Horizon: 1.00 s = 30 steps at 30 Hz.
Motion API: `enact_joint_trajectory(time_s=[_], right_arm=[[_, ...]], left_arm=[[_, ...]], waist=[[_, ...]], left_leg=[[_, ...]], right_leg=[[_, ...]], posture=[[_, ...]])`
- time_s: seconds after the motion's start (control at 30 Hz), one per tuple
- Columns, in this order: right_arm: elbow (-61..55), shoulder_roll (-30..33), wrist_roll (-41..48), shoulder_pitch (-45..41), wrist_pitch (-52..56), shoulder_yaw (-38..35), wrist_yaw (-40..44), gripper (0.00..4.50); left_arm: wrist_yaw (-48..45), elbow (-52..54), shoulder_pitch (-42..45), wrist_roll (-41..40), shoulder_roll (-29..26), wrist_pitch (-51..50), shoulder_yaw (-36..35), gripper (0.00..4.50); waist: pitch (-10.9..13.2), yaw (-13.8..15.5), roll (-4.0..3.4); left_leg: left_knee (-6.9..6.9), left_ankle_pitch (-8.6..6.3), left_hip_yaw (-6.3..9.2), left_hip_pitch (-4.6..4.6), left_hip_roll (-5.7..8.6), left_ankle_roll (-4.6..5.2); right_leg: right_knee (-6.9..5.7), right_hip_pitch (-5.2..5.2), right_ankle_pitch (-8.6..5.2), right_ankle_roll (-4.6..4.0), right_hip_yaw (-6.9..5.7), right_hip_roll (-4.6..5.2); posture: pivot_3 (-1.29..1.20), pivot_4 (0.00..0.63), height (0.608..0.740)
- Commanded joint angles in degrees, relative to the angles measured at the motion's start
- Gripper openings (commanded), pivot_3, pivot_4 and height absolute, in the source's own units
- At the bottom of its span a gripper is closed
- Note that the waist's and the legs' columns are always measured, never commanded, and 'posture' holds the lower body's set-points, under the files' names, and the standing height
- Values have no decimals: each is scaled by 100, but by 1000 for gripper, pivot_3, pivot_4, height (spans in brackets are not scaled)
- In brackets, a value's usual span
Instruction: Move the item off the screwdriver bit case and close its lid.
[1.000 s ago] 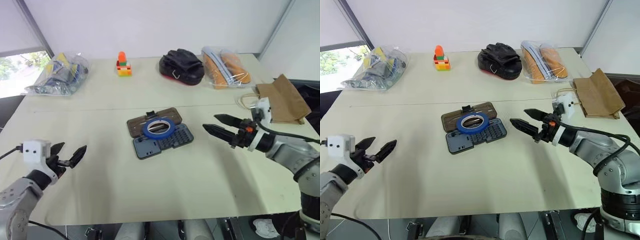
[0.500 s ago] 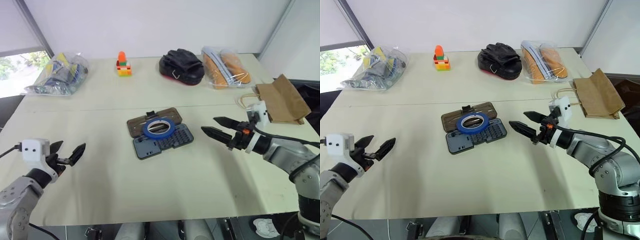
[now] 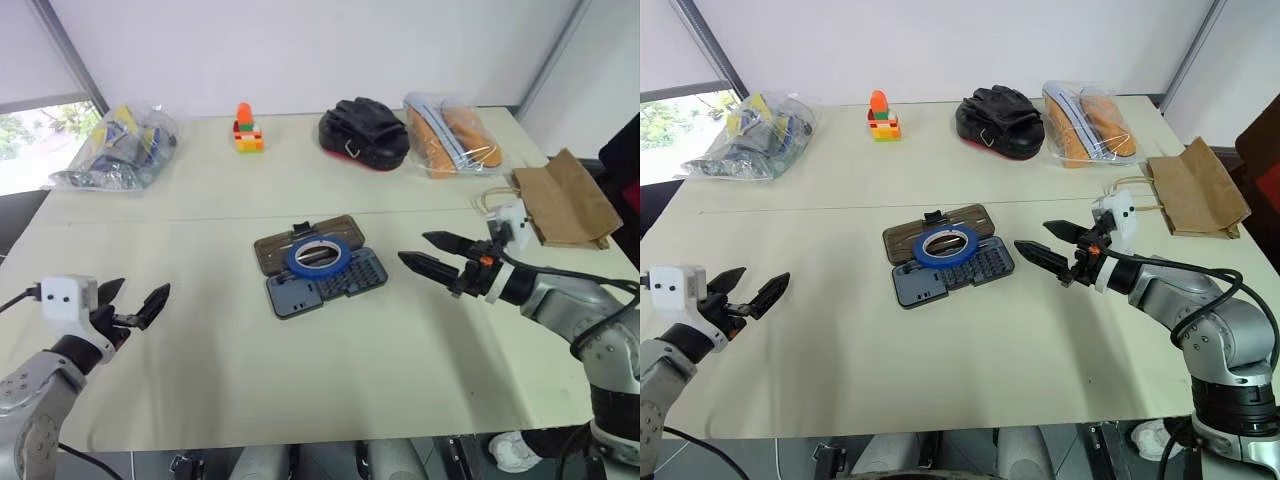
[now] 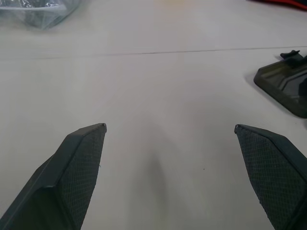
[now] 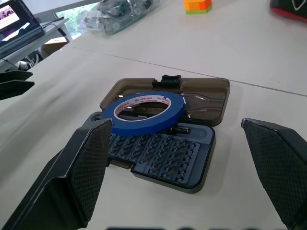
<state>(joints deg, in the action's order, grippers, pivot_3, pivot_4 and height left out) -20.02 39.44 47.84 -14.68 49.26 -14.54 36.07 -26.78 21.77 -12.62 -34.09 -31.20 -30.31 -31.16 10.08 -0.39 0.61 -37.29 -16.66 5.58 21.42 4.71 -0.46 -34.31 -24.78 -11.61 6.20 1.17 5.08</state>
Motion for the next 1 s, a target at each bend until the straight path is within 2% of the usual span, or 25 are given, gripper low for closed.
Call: enact_joint_trajectory(time_s=[0.03,0.17,0.23,0.33,0.47,0.63,1.0], right_arm=[[-130,6,-104,-82,-220,15,70,4478],[-329,201,-687,-174,-593,635,369,4478],[-432,322,-1211,-273,-944,1216,600,4478],[-338,444,-2228,-440,-1812,2142,983,4478],[194,219,-3463,-848,-3162,2927,1077,4478],[795,-345,-4276,-1252,-4148,3346,934,4478],[1938,-1132,-4929,-1716,-4591,3584,974,4478]], left_arm=[[-119,-23,79,108,-162,185,-60,4477],[-322,-159,283,63,-312,143,36,4477],[-636,-94,403,-147,-453,-4,150,4477],[-1180,162,426,-680,-766,-470,265,4477],[-1638,499,300,-1373,-1205,-1093,159,4477],[-1408,614,282,-1624,-1189,-1290,47,4477],[-980,887,-88,-1481,-744,-1111,136,4477]], waist=[[0,-2,0],[0,-7,0],[0,-16,-1],[0,-36,0],[1,-55,1],[1,-43,0],[0,-34,0]], left_leg=[[0,0,0,0,0,0],[0,0,-1,-1,-1,0],[-1,0,-2,-1,-1,0],[0,0,-4,-1,-2,0],[2,0,-8,-1,-3,0],[2,1,-9,-3,-5,-2],[4,2,-9,-3,-6,-5]], right_leg=[[0,0,0,0,0,-1],[0,0,0,0,-1,-2],[-1,0,1,0,-2,-2],[-1,-1,1,0,-3,-5],[-2,-4,2,2,-1,-5],[-3,-5,2,0,0,-7],[-3,-9,8,-10,4,-9]], posture=[[0,150,740],[0,150,740],[0,150,740],[0,150,740],[0,150,740],[0,150,740],[0,150,740]])
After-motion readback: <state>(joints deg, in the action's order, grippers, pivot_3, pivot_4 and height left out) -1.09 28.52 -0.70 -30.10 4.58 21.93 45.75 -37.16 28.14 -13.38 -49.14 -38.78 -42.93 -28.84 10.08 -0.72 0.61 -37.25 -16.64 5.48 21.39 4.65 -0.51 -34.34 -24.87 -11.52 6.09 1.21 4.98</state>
